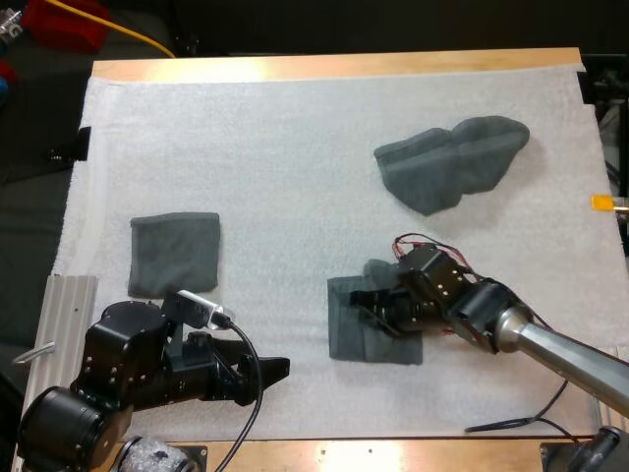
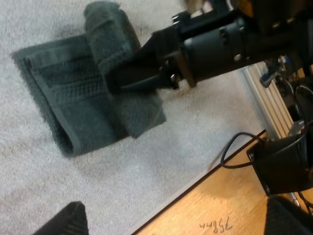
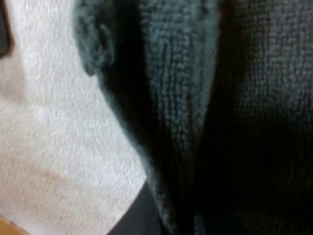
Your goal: Pick towel from pile, fold and stack
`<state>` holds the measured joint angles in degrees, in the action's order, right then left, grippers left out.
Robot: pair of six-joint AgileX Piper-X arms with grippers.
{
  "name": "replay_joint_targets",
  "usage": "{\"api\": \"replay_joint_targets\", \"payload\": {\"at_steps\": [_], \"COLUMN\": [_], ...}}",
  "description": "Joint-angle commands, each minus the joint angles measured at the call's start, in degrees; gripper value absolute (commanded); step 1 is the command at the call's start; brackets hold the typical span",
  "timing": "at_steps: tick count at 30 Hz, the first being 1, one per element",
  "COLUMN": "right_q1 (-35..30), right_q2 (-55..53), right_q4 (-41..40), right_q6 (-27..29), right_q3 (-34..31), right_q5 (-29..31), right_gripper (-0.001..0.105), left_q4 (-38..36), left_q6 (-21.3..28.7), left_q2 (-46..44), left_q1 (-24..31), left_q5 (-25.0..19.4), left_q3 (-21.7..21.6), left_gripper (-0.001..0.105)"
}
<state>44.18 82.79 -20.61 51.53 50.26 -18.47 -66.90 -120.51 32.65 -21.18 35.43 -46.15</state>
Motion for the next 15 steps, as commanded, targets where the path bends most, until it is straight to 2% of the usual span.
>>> {"api": "replay_joint_targets", "payload": {"at_steps": [1,15], "right_q1": [0.21,0.21], "right_q2": [0.73,7.4], "right_q4": [0.63,4.61], "right_q6": [-0.18,-0.18], "right_q3": [0.33,0.33], "right_q5": [-1.13,-2.38], "right_gripper": [0.001,0.001], "left_q4": [-0.14,-0.14], "left_q6": [-0.55,-0.55], "left_q2": [-0.32,-0.32], "left_q1": [0.05,0.05], "left_q5": [0.76,0.76], "left_q3": [-0.24,-0.24], "left_gripper": [0.071,0.071]}}
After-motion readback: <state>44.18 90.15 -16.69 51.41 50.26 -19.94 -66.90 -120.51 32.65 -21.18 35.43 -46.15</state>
